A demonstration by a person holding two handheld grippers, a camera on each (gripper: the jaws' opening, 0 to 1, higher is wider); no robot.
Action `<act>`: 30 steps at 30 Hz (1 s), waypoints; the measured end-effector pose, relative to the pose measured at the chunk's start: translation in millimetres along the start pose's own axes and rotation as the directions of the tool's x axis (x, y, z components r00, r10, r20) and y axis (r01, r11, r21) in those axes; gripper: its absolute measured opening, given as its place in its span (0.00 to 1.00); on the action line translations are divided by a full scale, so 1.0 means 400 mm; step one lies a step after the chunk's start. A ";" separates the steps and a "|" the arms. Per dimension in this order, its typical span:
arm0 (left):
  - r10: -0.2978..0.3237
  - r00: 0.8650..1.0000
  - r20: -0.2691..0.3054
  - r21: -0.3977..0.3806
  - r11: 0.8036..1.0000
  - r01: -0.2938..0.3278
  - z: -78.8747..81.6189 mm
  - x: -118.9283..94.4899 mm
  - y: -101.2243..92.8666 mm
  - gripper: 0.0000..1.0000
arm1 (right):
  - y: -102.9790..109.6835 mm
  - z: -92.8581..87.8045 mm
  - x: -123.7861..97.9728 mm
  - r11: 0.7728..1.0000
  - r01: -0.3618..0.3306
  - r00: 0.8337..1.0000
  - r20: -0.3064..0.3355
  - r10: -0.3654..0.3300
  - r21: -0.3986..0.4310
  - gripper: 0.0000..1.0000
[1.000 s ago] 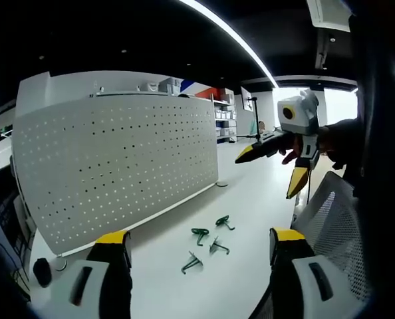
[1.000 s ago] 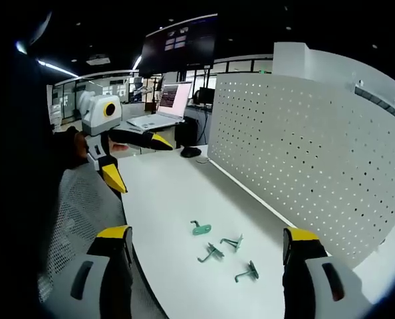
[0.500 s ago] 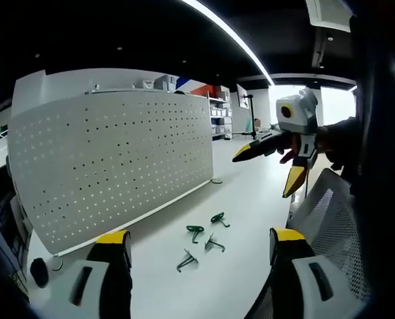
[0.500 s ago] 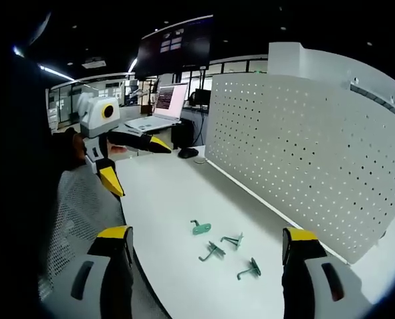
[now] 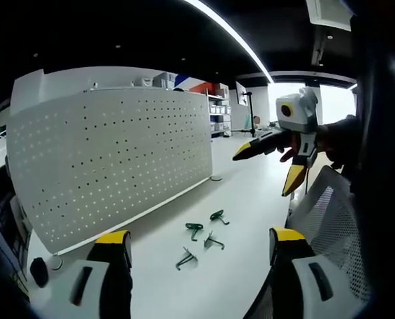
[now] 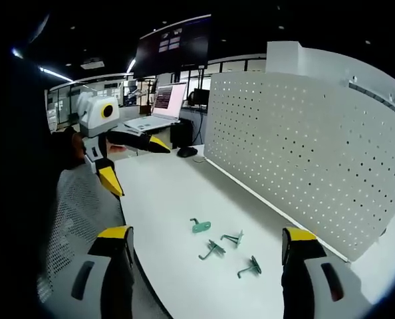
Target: Insert the hook assembly into the mounting plate slot until the hook locks in place.
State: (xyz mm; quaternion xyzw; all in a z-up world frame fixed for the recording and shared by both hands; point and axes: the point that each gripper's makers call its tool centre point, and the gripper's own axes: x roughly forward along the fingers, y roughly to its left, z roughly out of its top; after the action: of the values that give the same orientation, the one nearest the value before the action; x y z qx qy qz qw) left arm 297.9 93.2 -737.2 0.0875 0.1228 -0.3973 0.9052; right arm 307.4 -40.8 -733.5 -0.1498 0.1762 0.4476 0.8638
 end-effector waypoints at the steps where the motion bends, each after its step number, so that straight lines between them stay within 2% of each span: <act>1: 0.001 1.000 0.002 0.000 1.000 -0.001 0.001 0.000 0.001 0.88 | 0.000 0.002 0.000 1.000 0.000 1.000 0.001 0.000 -0.003 0.89; 17: 0.013 1.000 -0.002 -0.006 1.000 -0.013 0.000 -0.001 0.005 0.87 | 0.003 0.009 0.011 0.999 -0.030 1.000 -0.011 0.029 -0.024 0.88; 30: 0.018 1.000 0.004 -0.006 1.000 -0.018 0.001 -0.005 0.009 0.87 | 0.011 0.015 0.054 0.996 -0.065 0.997 -0.031 0.063 -0.058 0.84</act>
State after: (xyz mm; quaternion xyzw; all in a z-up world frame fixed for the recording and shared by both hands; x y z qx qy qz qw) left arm 299.4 96.9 -736.2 0.0850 0.1212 -0.3887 0.9094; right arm 316.4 -20.2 -738.0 -0.1759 0.1804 0.4778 0.8415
